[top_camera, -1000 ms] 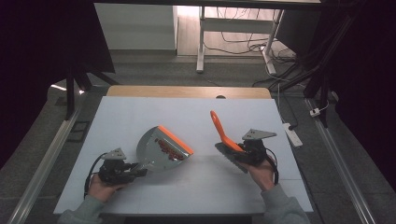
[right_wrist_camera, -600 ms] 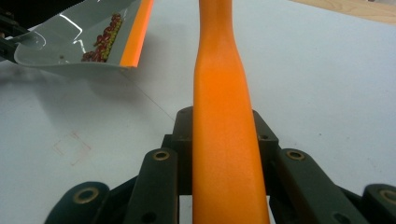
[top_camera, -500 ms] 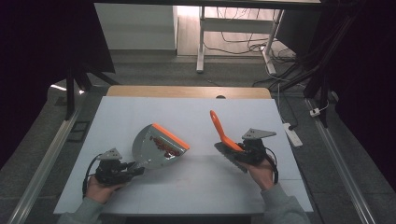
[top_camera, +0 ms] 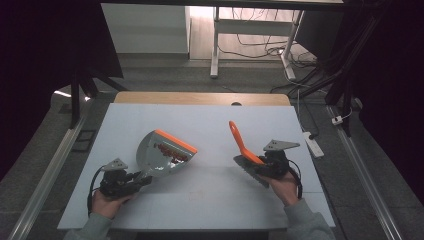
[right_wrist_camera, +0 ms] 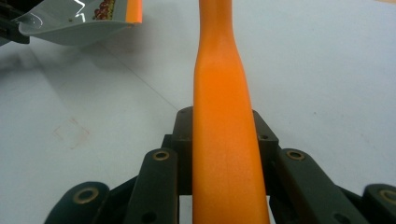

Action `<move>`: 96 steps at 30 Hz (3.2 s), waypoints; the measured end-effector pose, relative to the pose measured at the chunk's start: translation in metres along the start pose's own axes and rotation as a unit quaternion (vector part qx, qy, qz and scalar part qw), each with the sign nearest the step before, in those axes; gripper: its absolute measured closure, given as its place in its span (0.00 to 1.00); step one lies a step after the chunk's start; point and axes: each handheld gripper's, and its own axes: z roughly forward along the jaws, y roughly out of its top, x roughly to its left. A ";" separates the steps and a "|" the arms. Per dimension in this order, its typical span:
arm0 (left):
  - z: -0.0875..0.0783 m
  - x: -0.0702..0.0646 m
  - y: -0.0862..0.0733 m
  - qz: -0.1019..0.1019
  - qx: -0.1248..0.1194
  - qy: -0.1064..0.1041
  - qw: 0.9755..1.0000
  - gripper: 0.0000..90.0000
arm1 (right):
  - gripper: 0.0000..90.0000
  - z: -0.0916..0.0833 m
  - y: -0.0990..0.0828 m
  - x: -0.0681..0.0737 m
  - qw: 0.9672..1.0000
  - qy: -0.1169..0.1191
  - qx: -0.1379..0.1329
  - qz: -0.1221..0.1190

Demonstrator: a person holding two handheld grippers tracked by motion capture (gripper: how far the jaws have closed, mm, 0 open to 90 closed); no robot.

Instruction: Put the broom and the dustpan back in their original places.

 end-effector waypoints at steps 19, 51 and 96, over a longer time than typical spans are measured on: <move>-0.005 0.003 -0.012 -0.067 -0.007 0.072 0.995 0.68 | 0.79 -0.017 -0.019 -0.005 0.999 -0.002 0.013 0.040; 0.008 0.010 -0.017 -0.129 -0.003 0.118 0.985 0.68 | 0.73 -0.005 -0.039 -0.027 0.994 -0.010 0.072 0.076; -0.015 -0.015 -0.008 0.033 -0.024 0.077 0.996 0.30 | 0.51 -0.014 -0.031 -0.007 0.998 -0.010 0.032 -0.059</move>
